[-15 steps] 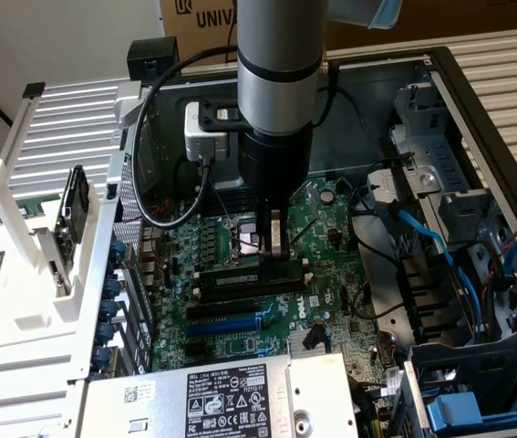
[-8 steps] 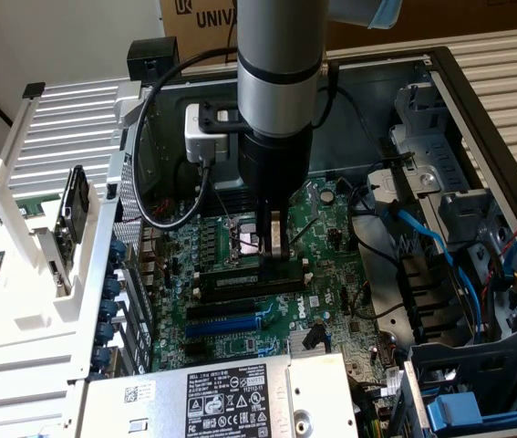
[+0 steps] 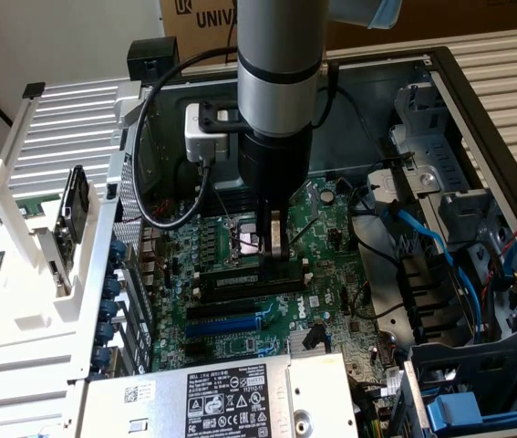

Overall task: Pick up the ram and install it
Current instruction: 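Insert the ram into the slot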

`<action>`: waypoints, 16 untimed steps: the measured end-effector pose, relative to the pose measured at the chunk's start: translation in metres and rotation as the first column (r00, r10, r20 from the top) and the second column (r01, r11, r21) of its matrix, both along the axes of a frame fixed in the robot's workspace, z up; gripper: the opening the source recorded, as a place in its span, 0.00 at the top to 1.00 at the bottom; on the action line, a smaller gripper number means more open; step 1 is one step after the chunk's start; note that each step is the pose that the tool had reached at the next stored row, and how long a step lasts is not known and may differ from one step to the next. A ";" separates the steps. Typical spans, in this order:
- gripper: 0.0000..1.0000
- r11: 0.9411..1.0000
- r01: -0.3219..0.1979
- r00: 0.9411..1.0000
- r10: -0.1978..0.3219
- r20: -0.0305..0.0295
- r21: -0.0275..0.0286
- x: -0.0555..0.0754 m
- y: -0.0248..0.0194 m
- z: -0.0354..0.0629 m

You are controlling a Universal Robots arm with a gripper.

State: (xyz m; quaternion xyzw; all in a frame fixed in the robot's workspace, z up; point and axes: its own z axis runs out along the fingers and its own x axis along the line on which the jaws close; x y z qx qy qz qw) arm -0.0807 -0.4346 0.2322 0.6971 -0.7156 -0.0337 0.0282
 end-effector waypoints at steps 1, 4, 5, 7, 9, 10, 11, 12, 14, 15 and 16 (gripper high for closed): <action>0.88 1.000 0.000 1.000 0.000 0.000 0.000 0.000 0.0000 0.0000; 0.88 1.000 0.000 1.000 0.000 -0.001 0.000 0.000 0.0001 0.0000; 0.88 1.000 0.000 1.000 0.000 -0.001 0.000 0.000 0.0001 0.0000; 0.88 1.000 0.000 1.000 0.000 -0.002 0.000 0.000 0.0001 0.0000; 0.88 1.000 0.000 1.000 0.000 -0.003 0.000 0.000 0.0001 0.0003; 0.88 1.000 0.000 1.000 0.000 -0.003 0.000 0.000 0.0002 0.0006; 0.88 1.000 0.000 1.000 0.000 -0.003 -0.001 0.000 0.0001 0.0010; 0.88 1.000 0.000 1.000 0.000 -0.003 -0.001 0.000 0.0001 0.0012; 0.88 1.000 0.000 1.000 0.000 -0.003 -0.002 0.000 0.0000 0.0013; 0.88 1.000 0.000 1.000 0.000 -0.003 -0.003 0.000 0.0001 0.0012; 0.88 1.000 0.000 1.000 0.000 -0.003 -0.005 0.000 0.0001 0.0013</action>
